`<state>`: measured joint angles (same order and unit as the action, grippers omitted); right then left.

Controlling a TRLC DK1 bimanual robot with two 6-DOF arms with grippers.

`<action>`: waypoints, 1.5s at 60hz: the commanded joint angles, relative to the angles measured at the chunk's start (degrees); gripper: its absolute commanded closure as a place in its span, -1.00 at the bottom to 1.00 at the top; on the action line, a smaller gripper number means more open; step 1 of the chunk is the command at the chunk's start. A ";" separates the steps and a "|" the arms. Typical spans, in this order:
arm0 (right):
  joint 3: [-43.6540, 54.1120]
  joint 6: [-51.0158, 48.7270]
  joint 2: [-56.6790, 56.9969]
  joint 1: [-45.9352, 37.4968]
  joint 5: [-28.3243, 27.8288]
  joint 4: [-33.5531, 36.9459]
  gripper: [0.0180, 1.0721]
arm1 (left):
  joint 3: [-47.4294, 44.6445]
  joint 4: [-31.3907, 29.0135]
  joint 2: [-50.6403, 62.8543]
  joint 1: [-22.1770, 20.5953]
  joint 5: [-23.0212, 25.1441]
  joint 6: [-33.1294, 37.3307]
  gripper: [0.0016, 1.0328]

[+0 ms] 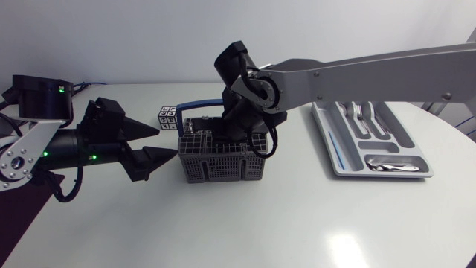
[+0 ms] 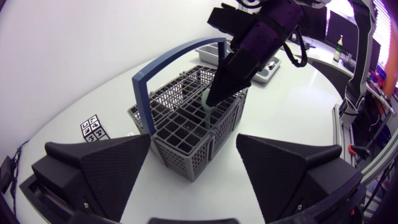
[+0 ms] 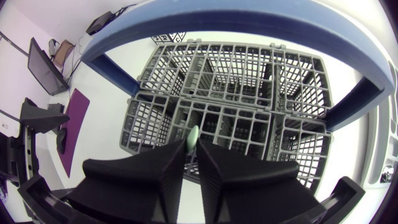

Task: Transfer all utensils from the basket to the drawer tray.

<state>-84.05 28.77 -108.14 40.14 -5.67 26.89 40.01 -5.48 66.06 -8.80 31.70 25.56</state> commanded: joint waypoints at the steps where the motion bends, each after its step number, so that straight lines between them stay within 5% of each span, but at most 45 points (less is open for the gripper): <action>1: -1.64 1.46 -2.52 0.29 0.93 -0.18 0.71 | -1.51 0.29 0.29 -0.69 0.82 0.89 -0.86; 55: 1.61 -0.65 1.70 1.87 6.55 -5.27 0.89 | -1.69 -1.12 -1.99 -1.57 0.55 0.81 -0.86; 69: 4.25 -4.43 5.92 5.12 11.91 -8.17 0.89 | -2.13 -1.82 -3.40 -1.57 0.11 0.81 -0.86; 90: 6.00 -14.10 8.91 6.27 11.74 -8.00 0.88 | -2.39 -3.05 -5.07 -1.57 -0.33 0.98 -0.86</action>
<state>-79.57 17.93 -101.03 45.30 5.87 18.85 39.09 -7.90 62.30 -10.00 31.31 25.56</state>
